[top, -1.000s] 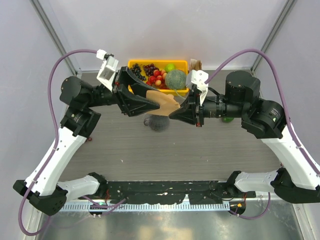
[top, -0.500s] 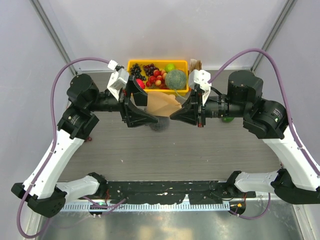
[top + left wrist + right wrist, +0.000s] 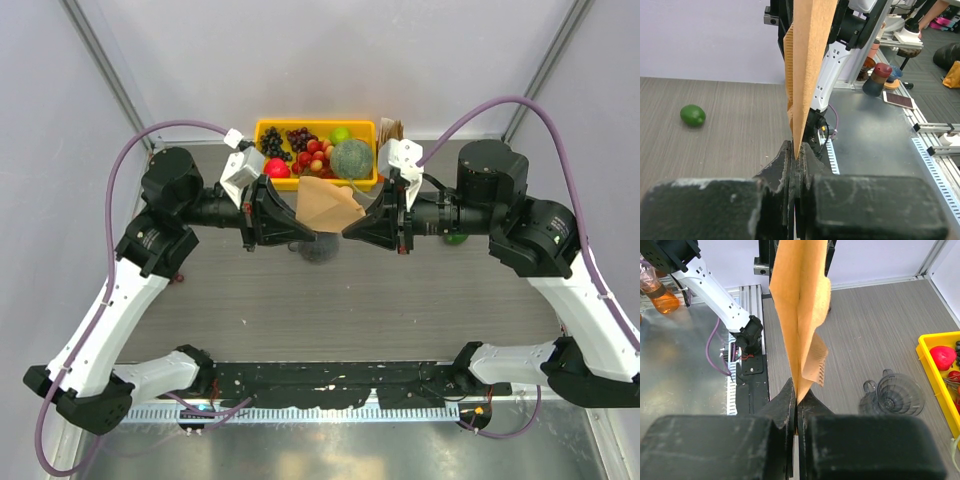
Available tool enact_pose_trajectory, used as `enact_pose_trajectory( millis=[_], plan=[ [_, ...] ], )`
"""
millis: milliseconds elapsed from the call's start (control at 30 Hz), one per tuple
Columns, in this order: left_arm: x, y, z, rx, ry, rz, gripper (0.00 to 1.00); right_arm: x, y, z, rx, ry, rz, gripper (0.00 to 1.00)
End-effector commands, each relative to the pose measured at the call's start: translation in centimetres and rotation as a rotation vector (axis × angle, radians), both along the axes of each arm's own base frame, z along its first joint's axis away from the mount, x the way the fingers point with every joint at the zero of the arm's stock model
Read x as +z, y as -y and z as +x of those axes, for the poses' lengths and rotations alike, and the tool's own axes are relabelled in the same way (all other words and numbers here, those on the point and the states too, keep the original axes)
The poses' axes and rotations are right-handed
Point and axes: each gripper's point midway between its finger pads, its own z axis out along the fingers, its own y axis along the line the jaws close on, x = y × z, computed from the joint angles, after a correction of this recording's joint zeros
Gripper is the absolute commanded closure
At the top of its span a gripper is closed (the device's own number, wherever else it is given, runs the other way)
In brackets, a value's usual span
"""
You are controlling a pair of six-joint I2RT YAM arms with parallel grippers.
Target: Place the coffee filter in the dripper
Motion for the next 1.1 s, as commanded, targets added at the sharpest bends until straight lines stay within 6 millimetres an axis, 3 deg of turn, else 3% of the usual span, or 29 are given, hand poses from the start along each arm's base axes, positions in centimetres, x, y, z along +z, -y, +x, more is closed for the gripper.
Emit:
enact_pose_trajectory(
  millis=[0,33,100,133,367,433,500,533,567,700,733,767,833,900,967,1067],
  plan=[
    [0.4,-0.9,-1.0,-0.014,0.06,-0.005,1.0,1.3,0.7,-0.1,-0.016,0.032,0.02,0.95],
    [0.6,-0.9,-1.0,-0.011,0.068,-0.005,0.94,1.1,0.7,-0.1,-0.013,0.029,0.017,0.95],
    [0.9,-0.9,-0.8,0.003,0.066,-0.006,0.55,1.0,0.6,-0.2,-0.002,0.024,0.015,0.95],
    [1.2,-0.9,-0.7,0.006,0.069,-0.009,0.47,0.8,0.5,-0.2,0.001,0.019,0.011,0.95],
    [3.2,0.1,-0.3,0.02,0.05,-0.048,0.45,0.6,-0.2,-0.1,0.031,0.02,0.011,0.95],
    [3.4,0.3,-0.3,0.021,0.061,-0.057,0.5,0.7,-0.4,0.0,0.034,0.02,0.011,0.95],
    [3.2,0.4,-0.3,0.023,0.059,-0.056,0.72,0.8,-0.5,0.1,0.033,0.022,0.013,0.95],
    [3.0,0.3,0.0,0.03,0.054,-0.05,0.92,0.9,-0.4,0.0,0.032,0.029,0.014,0.95],
    [2.9,0.3,0.1,0.035,0.046,-0.048,1.0,0.9,-0.3,0.0,0.032,0.03,0.012,0.95],
    [2.7,-0.1,0.2,0.029,0.023,-0.052,1.0,0.8,0.5,0.0,0.015,0.038,-0.007,0.93],
    [2.8,-0.1,0.2,0.031,0.031,-0.058,1.0,0.8,0.6,-0.1,0.014,0.035,-0.003,0.85],
    [2.8,-0.1,0.2,0.029,0.032,-0.068,1.0,1.3,0.5,0.0,0.014,0.043,0.015,0.66],
    [2.9,0.0,0.3,0.028,0.022,-0.079,1.0,2.2,0.0,-0.2,0.027,0.031,0.06,0.46],
    [3.1,0.2,0.4,0.022,0.014,-0.084,1.0,2.4,-0.6,-0.4,0.046,-0.006,0.088,0.39],
    [3.4,0.2,0.5,0.026,0.015,-0.09,1.0,2.5,-1.0,-0.5,0.069,-0.008,0.101,0.35],
    [3.7,0.2,0.5,0.031,0.019,-0.107,1.0,2.4,-1.6,-0.2,0.071,-0.031,0.118,0.39]
  ],
)
